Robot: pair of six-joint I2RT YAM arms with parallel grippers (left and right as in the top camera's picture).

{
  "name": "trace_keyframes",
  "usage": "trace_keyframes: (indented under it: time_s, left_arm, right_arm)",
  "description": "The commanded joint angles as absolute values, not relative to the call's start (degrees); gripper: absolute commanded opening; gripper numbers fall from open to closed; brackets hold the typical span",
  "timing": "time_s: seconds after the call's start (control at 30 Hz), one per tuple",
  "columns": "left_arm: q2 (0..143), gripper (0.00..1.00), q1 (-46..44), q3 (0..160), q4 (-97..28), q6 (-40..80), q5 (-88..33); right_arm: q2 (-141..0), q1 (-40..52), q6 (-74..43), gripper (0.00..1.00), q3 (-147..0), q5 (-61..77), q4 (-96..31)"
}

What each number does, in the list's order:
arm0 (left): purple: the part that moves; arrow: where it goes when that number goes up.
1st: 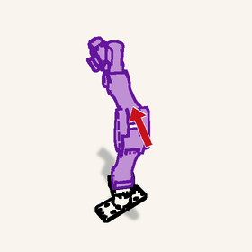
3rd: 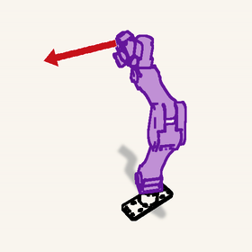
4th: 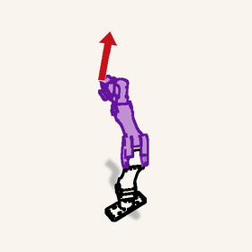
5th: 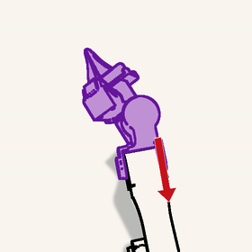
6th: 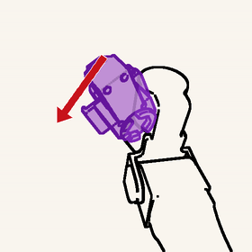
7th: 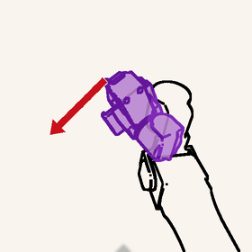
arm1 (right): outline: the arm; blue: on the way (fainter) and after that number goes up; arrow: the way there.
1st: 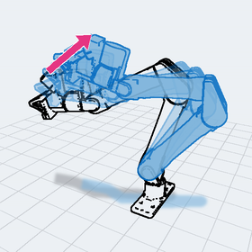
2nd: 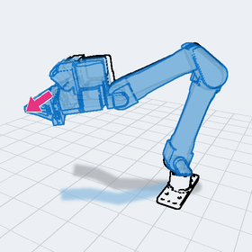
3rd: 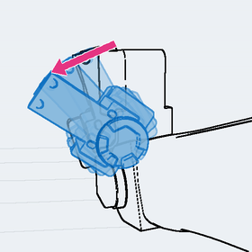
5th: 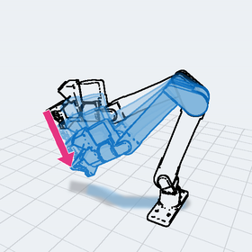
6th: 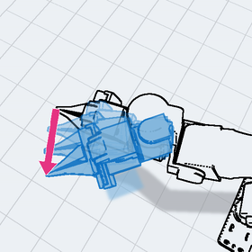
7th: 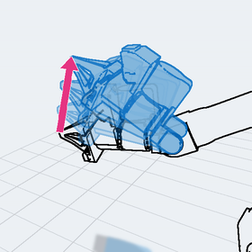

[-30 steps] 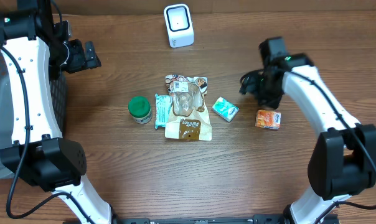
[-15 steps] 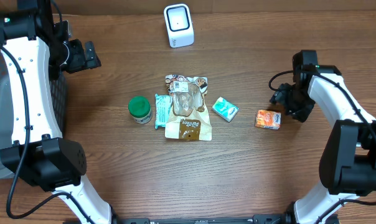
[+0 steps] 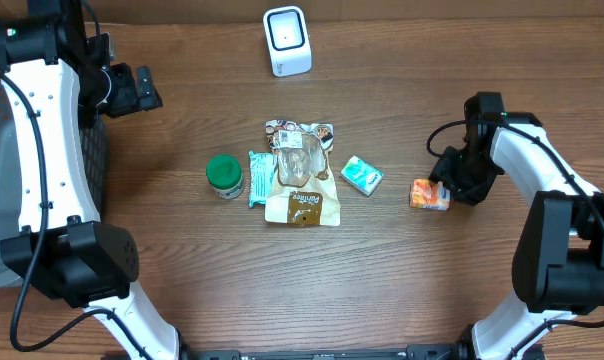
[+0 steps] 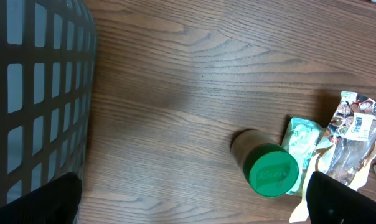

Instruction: Scan the item barcode

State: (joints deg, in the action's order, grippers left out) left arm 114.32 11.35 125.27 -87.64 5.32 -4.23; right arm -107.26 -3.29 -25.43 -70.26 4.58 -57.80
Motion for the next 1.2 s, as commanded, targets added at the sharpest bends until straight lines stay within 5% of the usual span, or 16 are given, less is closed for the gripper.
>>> trace_keyframes:
  time_s: [0.0, 0.3, 0.6, 0.93, 1.17]
  left_arm:
    - [112.81, 0.99, 11.6, 125.4, -87.57, 3.81, -3.88]
    - [112.81, 1.0, 11.6, 125.4, -87.5, 3.84, -3.99]
    - [112.81, 1.0, 11.6, 125.4, -87.55, 3.81, -4.01]
    - [112.81, 0.99, 11.6, 125.4, -87.55, 3.81, -4.01]
    - [112.81, 0.99, 11.6, 125.4, -87.55, 3.81, -4.01]
  right_arm:
    - [-107.2, -3.07, -25.23, 0.52, -67.99, 8.05, -58.0]
    - [-107.18, -2.85, -23.51, 0.46, -67.53, 18.15, -59.55]
    - [-107.18, -2.85, -25.63, 0.04, -67.55, 16.97, -54.65]
    - [-105.95, -3.36, -31.33, 0.04, -67.61, 16.73, -54.0]
    - [-101.89, -2.37, -47.9, 0.04, -67.53, 16.6, -55.46]
